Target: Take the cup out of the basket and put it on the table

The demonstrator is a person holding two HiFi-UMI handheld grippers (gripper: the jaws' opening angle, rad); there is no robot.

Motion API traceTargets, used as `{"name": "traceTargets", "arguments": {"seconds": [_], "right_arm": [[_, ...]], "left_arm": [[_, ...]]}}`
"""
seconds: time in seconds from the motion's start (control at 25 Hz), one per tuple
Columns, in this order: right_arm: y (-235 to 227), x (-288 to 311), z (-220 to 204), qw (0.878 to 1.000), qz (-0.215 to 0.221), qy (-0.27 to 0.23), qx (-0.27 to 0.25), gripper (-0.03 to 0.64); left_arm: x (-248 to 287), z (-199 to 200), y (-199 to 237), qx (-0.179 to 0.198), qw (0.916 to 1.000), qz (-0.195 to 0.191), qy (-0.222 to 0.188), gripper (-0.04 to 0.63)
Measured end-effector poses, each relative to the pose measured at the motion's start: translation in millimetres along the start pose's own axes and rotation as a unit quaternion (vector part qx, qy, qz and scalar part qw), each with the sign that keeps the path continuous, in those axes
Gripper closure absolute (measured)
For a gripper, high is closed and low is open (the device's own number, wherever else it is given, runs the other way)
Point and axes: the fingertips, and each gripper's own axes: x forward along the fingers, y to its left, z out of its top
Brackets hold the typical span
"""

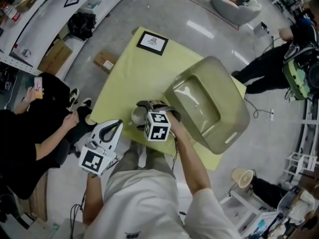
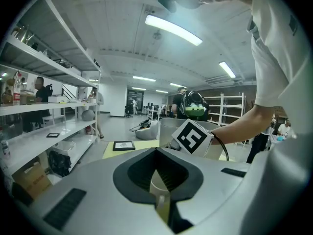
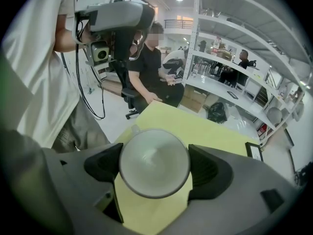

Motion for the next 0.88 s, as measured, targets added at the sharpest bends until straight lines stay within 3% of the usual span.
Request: {"name": "traceTargets", "arguments": {"seconds": [0.56,0.88], "right_arm": [[7,23,-23,1.0,0.01,0.004,0.022,0.202],[9,22,-27,0.999,0.006,-0.018,0.035,0.202]], "left_arm": [[15,-5,1,-0.003,0.9998,-0.019,0.008,0.595],[21,-6,-2,-0.001,0.9996,-0.027,0.012,0.595]]}}
